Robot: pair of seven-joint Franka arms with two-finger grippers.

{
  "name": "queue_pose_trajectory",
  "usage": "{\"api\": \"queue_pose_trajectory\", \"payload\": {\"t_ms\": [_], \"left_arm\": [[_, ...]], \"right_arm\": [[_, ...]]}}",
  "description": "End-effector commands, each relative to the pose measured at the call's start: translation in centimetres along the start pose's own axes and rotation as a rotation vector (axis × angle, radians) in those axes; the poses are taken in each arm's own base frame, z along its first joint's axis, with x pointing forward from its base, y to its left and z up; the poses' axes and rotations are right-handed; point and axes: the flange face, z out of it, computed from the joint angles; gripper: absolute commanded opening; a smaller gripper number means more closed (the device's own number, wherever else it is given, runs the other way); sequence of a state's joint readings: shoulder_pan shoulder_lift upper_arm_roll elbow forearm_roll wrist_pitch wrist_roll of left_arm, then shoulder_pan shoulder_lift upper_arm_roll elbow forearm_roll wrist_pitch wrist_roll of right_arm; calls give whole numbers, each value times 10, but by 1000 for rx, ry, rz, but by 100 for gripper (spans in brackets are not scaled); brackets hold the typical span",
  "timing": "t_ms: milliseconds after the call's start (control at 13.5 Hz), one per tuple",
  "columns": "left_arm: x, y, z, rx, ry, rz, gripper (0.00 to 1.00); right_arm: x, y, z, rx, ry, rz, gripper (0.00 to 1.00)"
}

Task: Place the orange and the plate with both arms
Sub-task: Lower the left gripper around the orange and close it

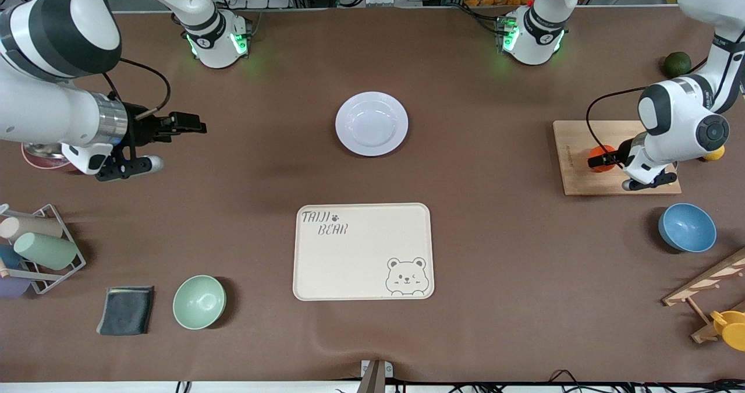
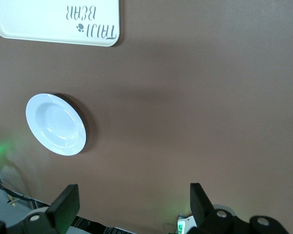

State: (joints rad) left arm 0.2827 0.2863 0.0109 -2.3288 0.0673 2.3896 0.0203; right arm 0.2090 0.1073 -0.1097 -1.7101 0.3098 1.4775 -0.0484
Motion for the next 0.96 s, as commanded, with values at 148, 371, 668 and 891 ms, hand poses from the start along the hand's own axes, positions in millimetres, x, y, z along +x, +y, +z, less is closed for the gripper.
{"api": "queue_pose_trajectory", "payload": {"t_ms": [148,371,668,891], "left_arm": [[-4,4,-4,18,23,34,17],[1,29,-34,20,78,80,12],[10,114,-98,-11,176,153,12],[5,197,-155,-115,126,127,12]], "right_arm": [[-6,1,-7,21,1,-7,100],[-6,3,-6,22,-4,-4,100],[-6,9,-4,26,-18,6,100],[-3,13,-3,27,-15,14,100]]}}
